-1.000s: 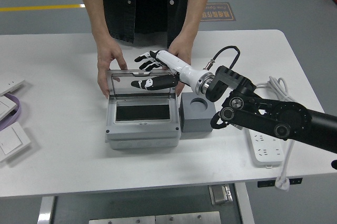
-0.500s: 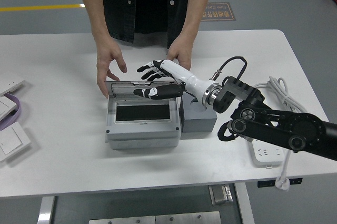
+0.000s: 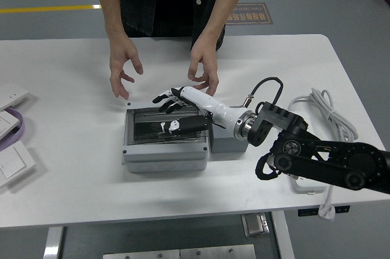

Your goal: Pick up the cylinder from the cube,place it in the box,flap close box

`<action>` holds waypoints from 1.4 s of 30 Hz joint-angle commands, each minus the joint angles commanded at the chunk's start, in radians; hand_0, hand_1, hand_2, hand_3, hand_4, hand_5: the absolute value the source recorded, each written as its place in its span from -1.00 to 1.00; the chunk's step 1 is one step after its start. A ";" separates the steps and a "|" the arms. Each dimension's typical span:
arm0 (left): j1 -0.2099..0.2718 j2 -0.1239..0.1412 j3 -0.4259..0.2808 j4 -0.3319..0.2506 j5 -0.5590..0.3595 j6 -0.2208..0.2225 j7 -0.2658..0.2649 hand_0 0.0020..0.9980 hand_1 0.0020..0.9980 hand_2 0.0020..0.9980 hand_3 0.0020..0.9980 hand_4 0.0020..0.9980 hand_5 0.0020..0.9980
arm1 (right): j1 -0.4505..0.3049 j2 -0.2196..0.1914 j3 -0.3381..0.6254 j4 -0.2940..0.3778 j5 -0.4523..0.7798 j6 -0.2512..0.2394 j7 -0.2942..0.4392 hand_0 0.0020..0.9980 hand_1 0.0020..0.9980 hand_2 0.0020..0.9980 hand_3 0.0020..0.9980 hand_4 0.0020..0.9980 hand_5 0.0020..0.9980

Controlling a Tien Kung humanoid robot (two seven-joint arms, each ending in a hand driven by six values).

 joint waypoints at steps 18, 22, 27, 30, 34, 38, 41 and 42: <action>0.033 -0.012 0.017 0.000 -0.020 -0.007 0.010 0.20 0.03 0.13 0.25 0.46 -0.57 | -0.425 -0.050 0.583 -0.046 0.005 -0.110 0.210 0.57 0.43 0.42 0.53 0.50 -0.13; 0.032 -0.010 0.027 0.004 -0.034 -0.007 0.010 0.20 0.04 0.13 0.25 0.46 -0.57 | -0.498 -0.039 0.719 -0.084 0.052 -0.117 0.274 0.56 0.40 0.39 0.45 0.51 -0.13; 0.030 -0.010 0.034 0.008 -0.046 -0.007 0.011 0.20 0.04 0.13 0.25 0.46 -0.57 | -0.543 -0.034 0.861 -0.111 0.073 -0.111 0.314 0.54 0.38 0.35 0.36 0.49 -0.19; 0.030 -0.012 0.037 0.009 -0.046 -0.008 0.014 0.20 0.04 0.13 0.25 0.46 -0.57 | -0.555 -0.036 0.930 -0.124 0.078 -0.104 0.328 0.54 0.38 0.35 0.36 0.49 -0.19; 0.030 -0.011 0.038 0.011 -0.050 -0.007 0.015 0.20 0.04 0.13 0.25 0.46 -0.57 | -0.566 -0.033 0.984 -0.133 0.082 -0.102 0.338 0.53 0.37 0.35 0.31 0.49 -0.23; 0.028 -0.006 0.049 0.015 -0.062 -0.008 0.016 0.20 0.04 0.13 0.25 0.46 -0.57 | -0.573 -0.021 0.990 -0.136 0.083 -0.106 0.344 0.53 0.38 0.37 0.30 0.49 -0.26; 0.024 -0.005 0.049 0.020 -0.066 -0.008 0.017 0.20 0.04 0.13 0.25 0.46 -0.57 | -0.580 -0.013 0.991 -0.137 0.080 -0.107 0.346 0.53 0.38 0.37 0.30 0.49 -0.26; 0.023 -0.005 0.050 0.021 -0.066 -0.009 0.018 0.20 0.04 0.13 0.25 0.46 -0.57 | -0.582 -0.010 0.992 -0.138 0.079 -0.107 0.347 0.53 0.38 0.37 0.30 0.49 -0.26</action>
